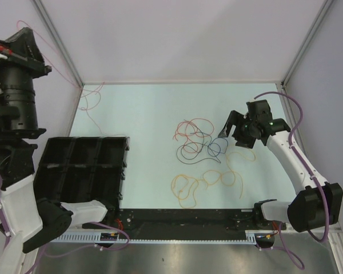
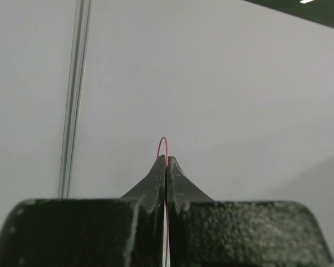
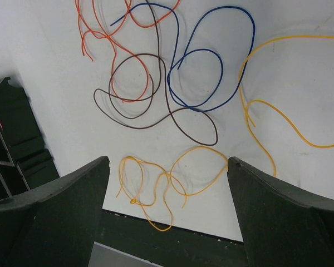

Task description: Untangle the cables

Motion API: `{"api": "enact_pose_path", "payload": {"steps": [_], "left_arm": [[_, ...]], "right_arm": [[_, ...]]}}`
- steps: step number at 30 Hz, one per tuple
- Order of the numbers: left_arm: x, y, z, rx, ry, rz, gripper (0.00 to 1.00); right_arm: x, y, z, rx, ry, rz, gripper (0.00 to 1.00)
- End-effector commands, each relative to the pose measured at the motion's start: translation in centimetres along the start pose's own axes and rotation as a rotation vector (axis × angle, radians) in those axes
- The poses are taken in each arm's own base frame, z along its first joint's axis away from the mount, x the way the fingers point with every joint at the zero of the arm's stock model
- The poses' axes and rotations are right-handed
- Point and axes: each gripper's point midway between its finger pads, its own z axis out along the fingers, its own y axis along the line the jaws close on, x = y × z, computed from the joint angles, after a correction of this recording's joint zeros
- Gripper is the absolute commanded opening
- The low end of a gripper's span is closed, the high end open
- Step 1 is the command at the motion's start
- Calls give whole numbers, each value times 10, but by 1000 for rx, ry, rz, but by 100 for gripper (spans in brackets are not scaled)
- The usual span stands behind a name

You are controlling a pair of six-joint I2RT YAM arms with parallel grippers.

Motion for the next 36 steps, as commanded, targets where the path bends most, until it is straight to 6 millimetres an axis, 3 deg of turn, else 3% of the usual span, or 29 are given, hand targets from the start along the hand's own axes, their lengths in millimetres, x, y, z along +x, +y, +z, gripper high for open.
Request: {"api": "enact_pose_path", "payload": {"steps": [1,5,11,20,29,36], "left_arm": [[-22,2,-3,13,-62,-11,0],[-48,-5,-10,84,-134,-72,0],[-103,-6,-27,161,-301,-157,0],[-144,-5,-40,208,-445,-246,0],[-163,-3,-44,208,-529,-292,0],[-141,-5,-31,168,-483,-236,0]], "right_arm": [[-15,17,-6,-52,-42,1,91],[-16,19,-2,-57,-38,4,91],[-20,23,0,-69,-38,1,91],[-22,31,7,-86,-24,-2,91],[-20,37,12,-99,-8,-9,90],[-21,39,14,-103,-1,-8,90]]}}
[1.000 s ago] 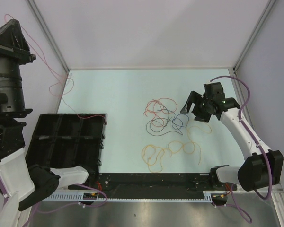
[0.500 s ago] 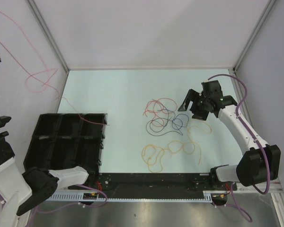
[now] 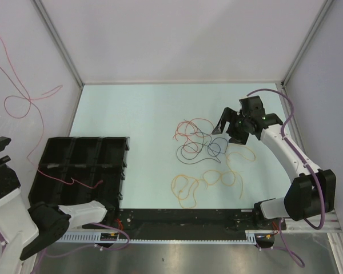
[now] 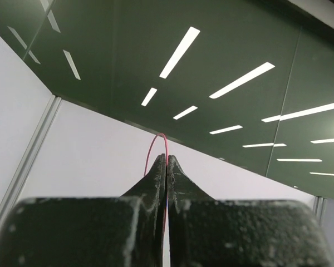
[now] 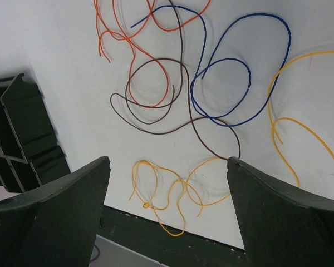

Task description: Untangle the cables

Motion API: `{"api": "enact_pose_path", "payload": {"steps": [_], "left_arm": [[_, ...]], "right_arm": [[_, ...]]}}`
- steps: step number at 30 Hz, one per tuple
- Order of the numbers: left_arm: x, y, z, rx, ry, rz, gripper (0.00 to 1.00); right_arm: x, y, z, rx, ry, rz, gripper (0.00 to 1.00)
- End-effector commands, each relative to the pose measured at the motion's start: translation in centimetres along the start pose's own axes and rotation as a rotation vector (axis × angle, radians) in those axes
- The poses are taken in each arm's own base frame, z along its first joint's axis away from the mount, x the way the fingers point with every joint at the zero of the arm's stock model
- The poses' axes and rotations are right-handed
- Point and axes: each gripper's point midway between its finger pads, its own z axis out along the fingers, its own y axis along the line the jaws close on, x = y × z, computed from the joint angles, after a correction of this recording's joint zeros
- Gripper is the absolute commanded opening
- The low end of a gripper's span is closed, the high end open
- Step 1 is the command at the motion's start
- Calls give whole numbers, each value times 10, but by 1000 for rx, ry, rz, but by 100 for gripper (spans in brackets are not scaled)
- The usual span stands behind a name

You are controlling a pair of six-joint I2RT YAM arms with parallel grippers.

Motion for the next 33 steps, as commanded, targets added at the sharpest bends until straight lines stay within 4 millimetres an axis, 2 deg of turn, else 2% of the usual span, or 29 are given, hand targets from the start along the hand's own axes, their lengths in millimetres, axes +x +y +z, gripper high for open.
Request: {"api": "enact_pose_path", "payload": {"steps": [1,6,12,20,27,31,33], "left_arm": [[20,2,4,-18,21,51,0],[28,6,5,-33,34,111,0],[62,15,7,-77,99,218,0],[90,18,12,-95,113,289,0],[122,42,9,-167,157,340,0],[144,59,0,-194,199,356,0],[148,67,-2,-210,207,362,0]], "right_arm": [[-14,19,-7,-53,-40,-13,90],[-13,19,-7,-49,-35,-14,90],[-11,17,-7,-39,-29,-14,90],[-8,12,-9,-19,-22,-21,90],[-5,8,-9,-3,-10,-22,90],[-4,5,-10,10,-6,-23,90],[-3,4,-9,15,-1,-22,90]]}}
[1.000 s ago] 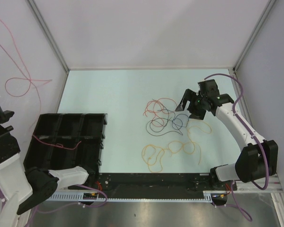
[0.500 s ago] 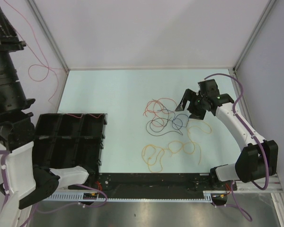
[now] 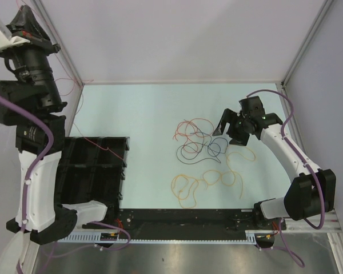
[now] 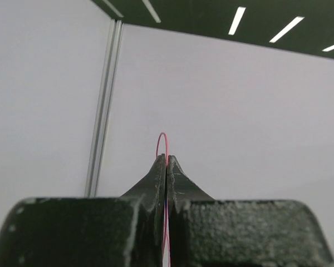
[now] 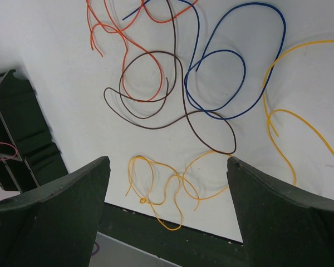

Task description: Untangle the cables

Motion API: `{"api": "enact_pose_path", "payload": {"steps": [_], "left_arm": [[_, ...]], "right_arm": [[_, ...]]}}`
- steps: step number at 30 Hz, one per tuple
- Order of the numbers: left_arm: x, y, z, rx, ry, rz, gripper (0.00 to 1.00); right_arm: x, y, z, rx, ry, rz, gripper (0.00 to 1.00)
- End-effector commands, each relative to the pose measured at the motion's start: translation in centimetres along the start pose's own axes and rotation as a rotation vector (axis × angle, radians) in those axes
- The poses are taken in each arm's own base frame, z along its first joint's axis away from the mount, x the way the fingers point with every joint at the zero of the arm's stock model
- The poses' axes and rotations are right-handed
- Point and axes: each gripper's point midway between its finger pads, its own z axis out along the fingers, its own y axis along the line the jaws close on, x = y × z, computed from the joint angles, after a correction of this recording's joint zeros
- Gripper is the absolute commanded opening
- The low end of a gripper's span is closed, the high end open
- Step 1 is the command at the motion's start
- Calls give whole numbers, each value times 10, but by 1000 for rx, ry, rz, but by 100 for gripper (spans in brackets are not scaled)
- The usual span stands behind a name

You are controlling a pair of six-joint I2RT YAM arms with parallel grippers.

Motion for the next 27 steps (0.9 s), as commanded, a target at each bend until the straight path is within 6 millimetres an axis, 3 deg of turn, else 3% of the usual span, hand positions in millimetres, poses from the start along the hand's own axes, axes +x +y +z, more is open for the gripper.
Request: {"api": "enact_pose_path", "payload": {"steps": [1,3,4,6,7,9,11,17,18,19,21,27], "left_arm": [[16,12,-2,-33,20,-23,0],[22,18,-6,-47,32,-13,0],[38,18,-8,-49,64,4,0],[47,25,-13,-68,82,6,0],[66,26,-17,-75,120,19,0],[86,33,-25,-101,170,18,0],[98,36,-32,-120,202,8,0],[143,67,-71,-267,366,21,0],[161,70,-82,-273,422,37,0],[161,69,-89,-260,431,18,0],[184,68,-106,-253,502,-11,0],[216,68,-147,-264,665,-72,0]], "right_arm": [[-8,5,-9,2,-28,-21,90],[-8,5,-9,5,-26,-23,90],[-8,4,-9,7,-26,-21,90],[-7,4,-7,10,-20,-20,90],[-7,4,-7,9,-18,-18,90],[-7,5,-6,6,-12,-12,90],[-7,5,-4,5,-12,-8,90],[-4,7,3,4,10,-12,90],[-3,8,3,4,12,-11,90],[-2,8,5,3,15,-10,90],[-1,9,7,3,21,-5,90],[3,12,15,2,38,-4,90]]}}
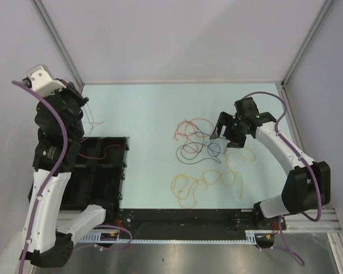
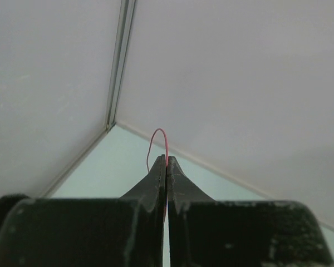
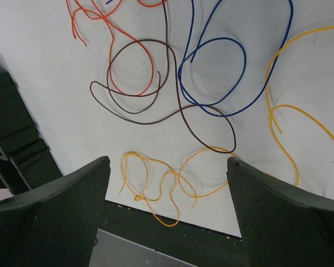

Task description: Untangle the cables

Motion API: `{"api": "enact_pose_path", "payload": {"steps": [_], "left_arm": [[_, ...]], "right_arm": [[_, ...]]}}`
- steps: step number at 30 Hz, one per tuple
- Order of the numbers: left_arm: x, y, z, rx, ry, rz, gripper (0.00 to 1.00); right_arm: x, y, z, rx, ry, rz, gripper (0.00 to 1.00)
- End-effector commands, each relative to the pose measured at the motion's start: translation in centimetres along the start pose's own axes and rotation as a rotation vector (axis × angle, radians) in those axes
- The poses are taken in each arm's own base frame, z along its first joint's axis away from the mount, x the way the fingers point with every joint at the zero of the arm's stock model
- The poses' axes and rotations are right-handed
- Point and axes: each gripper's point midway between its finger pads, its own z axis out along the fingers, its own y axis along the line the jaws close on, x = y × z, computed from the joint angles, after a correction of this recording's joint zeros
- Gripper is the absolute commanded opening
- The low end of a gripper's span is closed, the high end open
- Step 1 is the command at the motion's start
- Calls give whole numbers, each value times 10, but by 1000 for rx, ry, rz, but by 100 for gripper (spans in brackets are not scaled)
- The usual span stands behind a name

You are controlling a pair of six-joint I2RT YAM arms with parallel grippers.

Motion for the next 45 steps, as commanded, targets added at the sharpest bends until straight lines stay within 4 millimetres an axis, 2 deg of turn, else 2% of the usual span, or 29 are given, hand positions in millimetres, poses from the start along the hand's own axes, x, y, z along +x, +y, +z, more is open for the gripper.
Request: {"api": "enact_pose_path", "payload": {"steps": [1,5,9,15,21,27,32,37,45], "left_arm": [[33,6,-15,-5,127,-75,0],[44,-9,-24,82,195,-125,0],[50,-20,-23,114,236,-156,0],[72,-24,-18,118,286,-147,0],[103,-10,-8,37,329,-86,0],[138,11,-12,-44,416,-69,0],[149,33,-19,-109,428,-33,0],[160,46,-32,-155,492,-8,0],[140,73,-49,-257,463,39,0]], "right_arm": [[-11,18,-1,-40,-26,-4,90],[-7,21,4,-44,-12,-9,89],[-8,24,7,-52,-11,-8,89],[-7,27,11,-56,-6,-9,89],[-4,25,9,-46,0,-14,89],[-1,21,5,-29,0,-22,89],[3,18,-1,-13,3,-40,89],[5,15,-4,-4,7,-49,89],[9,13,-8,3,16,-55,89]]}}
